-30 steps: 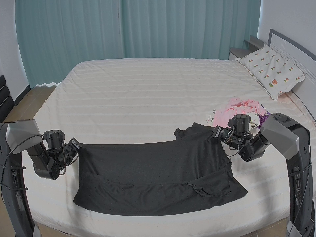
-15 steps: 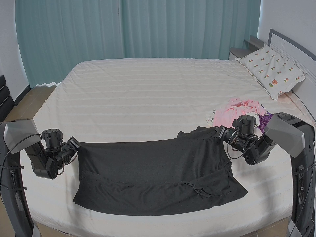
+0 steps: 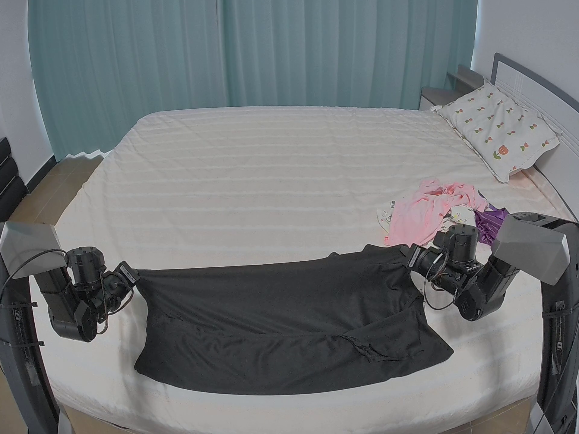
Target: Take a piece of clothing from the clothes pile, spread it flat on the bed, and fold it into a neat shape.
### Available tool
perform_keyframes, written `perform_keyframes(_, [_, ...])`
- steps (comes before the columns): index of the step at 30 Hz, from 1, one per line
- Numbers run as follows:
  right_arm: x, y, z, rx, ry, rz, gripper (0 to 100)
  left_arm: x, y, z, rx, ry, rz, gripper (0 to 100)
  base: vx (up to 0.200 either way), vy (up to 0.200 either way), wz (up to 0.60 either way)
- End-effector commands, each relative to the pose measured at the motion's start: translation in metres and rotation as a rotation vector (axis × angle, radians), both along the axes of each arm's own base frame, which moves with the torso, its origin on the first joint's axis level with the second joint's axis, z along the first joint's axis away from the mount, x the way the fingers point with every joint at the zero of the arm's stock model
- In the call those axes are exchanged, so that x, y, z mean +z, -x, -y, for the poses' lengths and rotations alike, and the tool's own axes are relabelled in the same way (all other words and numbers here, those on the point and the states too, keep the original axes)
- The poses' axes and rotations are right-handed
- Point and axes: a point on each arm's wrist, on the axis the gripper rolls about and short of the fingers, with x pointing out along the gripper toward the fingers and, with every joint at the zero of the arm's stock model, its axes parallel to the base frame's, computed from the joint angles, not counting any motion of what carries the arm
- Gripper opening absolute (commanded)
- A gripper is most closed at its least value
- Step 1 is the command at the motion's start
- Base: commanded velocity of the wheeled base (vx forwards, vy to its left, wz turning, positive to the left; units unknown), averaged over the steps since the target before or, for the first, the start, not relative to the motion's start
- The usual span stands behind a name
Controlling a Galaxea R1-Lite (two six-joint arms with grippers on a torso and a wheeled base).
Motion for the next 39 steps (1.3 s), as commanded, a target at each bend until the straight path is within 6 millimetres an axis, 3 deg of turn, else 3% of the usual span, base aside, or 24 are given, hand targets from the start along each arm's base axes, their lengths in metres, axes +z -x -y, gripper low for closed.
perform_keyframes(1, [-0.001,0.017,0.001,0.020,0.009,-0.023,0,-0.009,0.013,0.002,-0.012,-0.016,-0.042,0,0.000,0.000,0.00])
perform_keyframes(10, [-0.022,0.056,0.013,0.061,0.056,-0.096,0,-0.027,0.045,0.008,-0.093,-0.076,-0.100,0,0.000,0.000,0.00])
perform_keyframes(13, [-0.025,0.060,0.013,0.069,0.065,-0.107,0,-0.032,0.048,0.008,-0.102,-0.089,-0.113,0,0.000,0.000,0.00])
perform_keyframes(14, [-0.033,0.070,0.015,0.080,0.079,-0.149,0,-0.043,0.055,0.009,-0.120,-0.116,-0.137,0,0.000,0.000,0.00])
perform_keyframes(25, [-0.058,0.092,0.018,0.093,0.114,-0.247,0,-0.053,0.072,0.014,-0.164,-0.105,-0.193,0,0.000,0.000,0.00])
perform_keyframes(26, [-0.058,0.093,0.018,0.093,0.115,-0.252,100,-0.053,0.073,0.014,-0.166,-0.103,-0.197,0,0.000,0.000,0.00])
perform_keyframes(27, [-0.059,0.094,0.019,0.093,0.115,-0.254,100,-0.054,0.076,0.014,-0.173,-0.099,-0.207,0,0.000,0.000,0.00])
perform_keyframes(28, [-0.059,0.094,0.019,0.092,0.113,-0.254,100,-0.054,0.076,0.014,-0.174,-0.098,-0.208,100,0.000,0.000,0.00])
perform_keyframes(36, [-0.031,0.088,0.026,0.062,0.077,-0.165,100,-0.048,0.081,0.010,-0.159,-0.085,-0.206,100,0.000,0.000,0.00])
perform_keyframes(39, [-0.012,0.084,0.033,0.050,0.012,-0.119,100,-0.034,0.084,0.000,-0.125,-0.057,-0.160,100,0.000,0.000,0.00])
